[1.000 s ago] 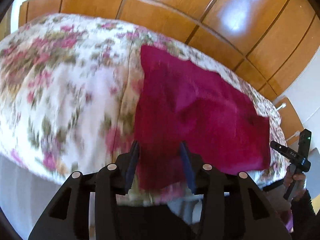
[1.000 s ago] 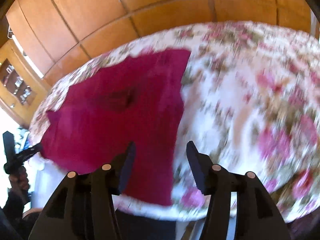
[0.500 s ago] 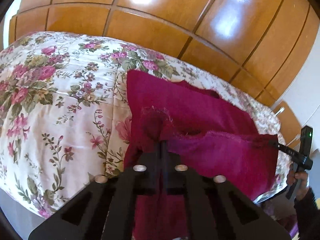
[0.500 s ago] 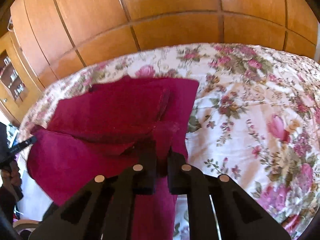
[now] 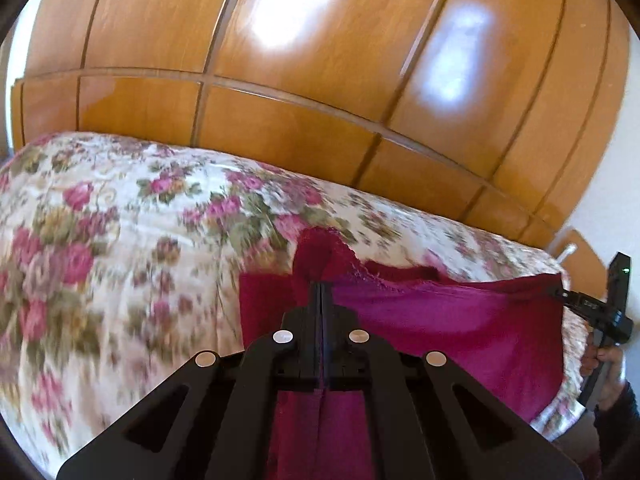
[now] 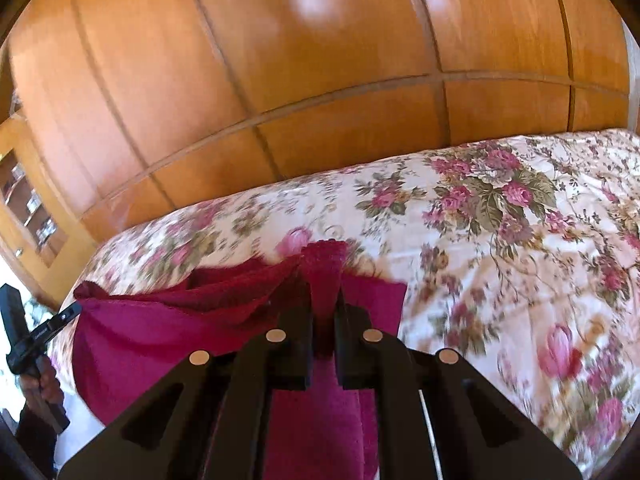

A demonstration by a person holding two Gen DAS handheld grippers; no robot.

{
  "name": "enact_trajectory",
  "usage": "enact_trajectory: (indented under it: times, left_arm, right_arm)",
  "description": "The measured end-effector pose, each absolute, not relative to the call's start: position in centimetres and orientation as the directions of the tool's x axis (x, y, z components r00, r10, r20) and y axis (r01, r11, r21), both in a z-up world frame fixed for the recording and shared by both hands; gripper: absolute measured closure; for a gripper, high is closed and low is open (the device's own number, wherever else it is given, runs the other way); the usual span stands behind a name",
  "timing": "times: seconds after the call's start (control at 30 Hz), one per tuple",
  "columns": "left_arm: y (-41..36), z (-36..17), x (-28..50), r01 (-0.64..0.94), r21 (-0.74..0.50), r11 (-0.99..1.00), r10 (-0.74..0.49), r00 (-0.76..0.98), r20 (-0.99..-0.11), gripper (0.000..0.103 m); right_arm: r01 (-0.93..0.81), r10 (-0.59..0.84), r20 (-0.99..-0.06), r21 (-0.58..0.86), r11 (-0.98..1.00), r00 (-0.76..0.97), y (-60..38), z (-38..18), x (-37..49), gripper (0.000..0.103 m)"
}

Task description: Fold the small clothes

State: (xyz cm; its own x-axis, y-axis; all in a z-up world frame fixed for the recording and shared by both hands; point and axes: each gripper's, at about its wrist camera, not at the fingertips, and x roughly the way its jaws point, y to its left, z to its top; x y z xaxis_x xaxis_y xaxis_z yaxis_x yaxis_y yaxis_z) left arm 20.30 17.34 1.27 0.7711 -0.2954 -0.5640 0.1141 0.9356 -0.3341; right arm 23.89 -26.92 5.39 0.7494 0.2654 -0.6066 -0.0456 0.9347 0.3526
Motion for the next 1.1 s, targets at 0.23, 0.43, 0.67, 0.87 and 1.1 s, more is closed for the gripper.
enact_trajectory:
  times: [0.23, 0.43, 0.67, 0.87, 1.1]
  left_arm:
    - [16.7, -3.7, 29.0, -0.016, -0.267, 0.963, -0.180, 0.702, -0.690, 0.103]
    - [16.5, -7.7, 31.1, -0.095, -0.197, 0.976, -0.097, 0.621, -0.778, 0.103]
    - [18.9, -5.6, 26.6, -0.119, -0.257, 0.959, -0.117, 0.661, -0.741, 0.078]
    - [19.8, -6.0, 18.8, -0.067, -0.335, 0.940, -0.207, 0.669, -0.714, 0.063]
    - [19.2, -7.7, 13.7, -0.054, -0.353, 0.934, -0.232, 0.660, -0.714, 0.047]
  right_arm:
    - [0.070, 0.176, -0.726, 0.295, 0.953, 0.664, -26.5, -0.6, 31.7, 0.096]
    - [0.094, 0.139, -0.766, 0.252, 0.963, 0.628, -26.4, -4.3, 33.0, 0.084]
    - [0.075, 0.205, -0.725, 0.334, 0.940, 0.658, -28.8, -1.9, 28.0, 0.047]
    - [0.015, 0.348, -0.700, 0.456, 0.890, 0.623, -30.0, -1.8, 20.0, 0.045]
    - [-0.056, 0.412, -0.746, 0.452, 0.890, 0.524, -27.2, -4.3, 13.1, 0.065]
